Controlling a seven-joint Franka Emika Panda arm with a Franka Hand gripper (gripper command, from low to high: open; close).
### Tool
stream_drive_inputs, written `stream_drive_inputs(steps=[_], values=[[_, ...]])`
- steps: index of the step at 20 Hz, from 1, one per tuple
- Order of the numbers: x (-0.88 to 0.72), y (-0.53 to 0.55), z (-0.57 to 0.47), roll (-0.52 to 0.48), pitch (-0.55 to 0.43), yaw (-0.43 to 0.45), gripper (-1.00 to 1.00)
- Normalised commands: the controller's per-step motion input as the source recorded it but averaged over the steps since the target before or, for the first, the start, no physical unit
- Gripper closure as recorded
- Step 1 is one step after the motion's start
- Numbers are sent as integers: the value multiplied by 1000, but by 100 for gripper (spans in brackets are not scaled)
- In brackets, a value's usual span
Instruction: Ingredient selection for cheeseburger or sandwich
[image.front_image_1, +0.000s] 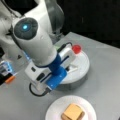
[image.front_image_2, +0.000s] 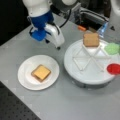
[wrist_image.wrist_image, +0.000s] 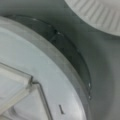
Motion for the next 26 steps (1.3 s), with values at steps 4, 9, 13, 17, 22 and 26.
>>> stream_drive_inputs(steps=[4, 9, 13, 17, 22, 26], values=[[-400, 275, 34, -200, -54, 9, -100], [-483, 513, 6, -198, -40, 52, -100], [-484, 550, -15, -212, -38, 56, -100], [-360, 453, -130, -206, -62, 43, -100], [-226, 265, -270, -161, -111, 55, -100], [-169, 169, -234, -98, -97, 68, -100]])
